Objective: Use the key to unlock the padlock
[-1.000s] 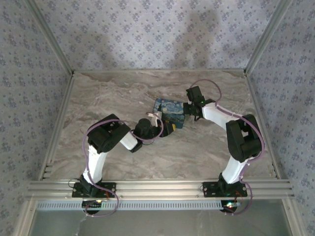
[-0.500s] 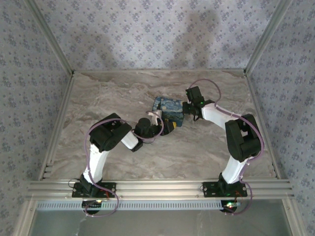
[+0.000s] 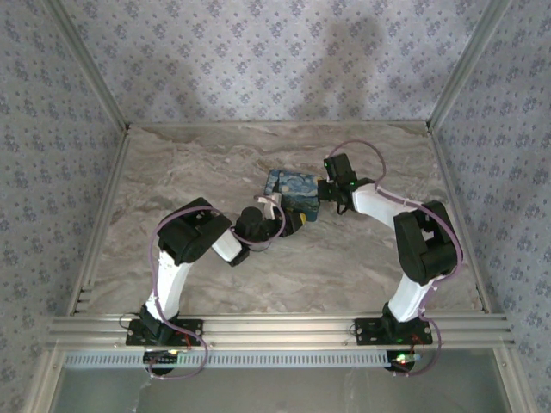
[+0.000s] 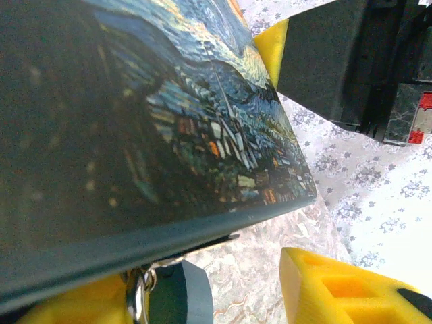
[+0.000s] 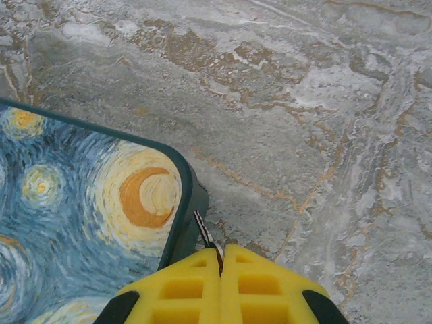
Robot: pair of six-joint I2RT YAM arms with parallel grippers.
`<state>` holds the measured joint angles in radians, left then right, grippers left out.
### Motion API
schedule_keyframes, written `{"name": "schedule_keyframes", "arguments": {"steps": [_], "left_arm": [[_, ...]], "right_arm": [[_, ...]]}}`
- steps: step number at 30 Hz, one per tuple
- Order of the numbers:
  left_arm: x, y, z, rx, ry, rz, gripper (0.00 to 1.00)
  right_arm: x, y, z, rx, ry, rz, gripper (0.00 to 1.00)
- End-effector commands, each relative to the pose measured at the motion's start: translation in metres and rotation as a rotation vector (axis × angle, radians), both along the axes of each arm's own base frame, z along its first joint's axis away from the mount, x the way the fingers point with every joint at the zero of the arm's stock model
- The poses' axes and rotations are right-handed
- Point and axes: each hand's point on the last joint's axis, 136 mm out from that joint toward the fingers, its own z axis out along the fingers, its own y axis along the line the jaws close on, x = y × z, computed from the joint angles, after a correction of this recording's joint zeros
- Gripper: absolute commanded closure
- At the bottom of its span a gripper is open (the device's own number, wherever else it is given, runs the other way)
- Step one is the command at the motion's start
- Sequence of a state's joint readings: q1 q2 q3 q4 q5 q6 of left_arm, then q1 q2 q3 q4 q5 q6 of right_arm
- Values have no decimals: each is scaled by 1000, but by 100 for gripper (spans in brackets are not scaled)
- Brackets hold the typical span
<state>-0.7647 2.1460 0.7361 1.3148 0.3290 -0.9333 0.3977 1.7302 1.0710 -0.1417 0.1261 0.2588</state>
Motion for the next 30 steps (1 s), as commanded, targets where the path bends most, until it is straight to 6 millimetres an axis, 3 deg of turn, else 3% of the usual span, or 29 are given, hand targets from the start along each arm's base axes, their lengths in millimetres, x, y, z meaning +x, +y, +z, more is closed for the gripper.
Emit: {"name": "schedule_keyframes", "arguments": {"steps": [1, 9, 30], "left_arm": [[-16, 20, -60, 138, 161, 11, 54], [-21, 37, -68, 166, 191, 24, 63], [-25, 59, -75, 229, 258, 11, 59]], "right_arm": [[-15, 15, -1, 41, 35, 47, 100], [-15, 14, -4, 40, 39, 42, 100], [-15, 14, -3, 43, 33, 45, 100]]}}
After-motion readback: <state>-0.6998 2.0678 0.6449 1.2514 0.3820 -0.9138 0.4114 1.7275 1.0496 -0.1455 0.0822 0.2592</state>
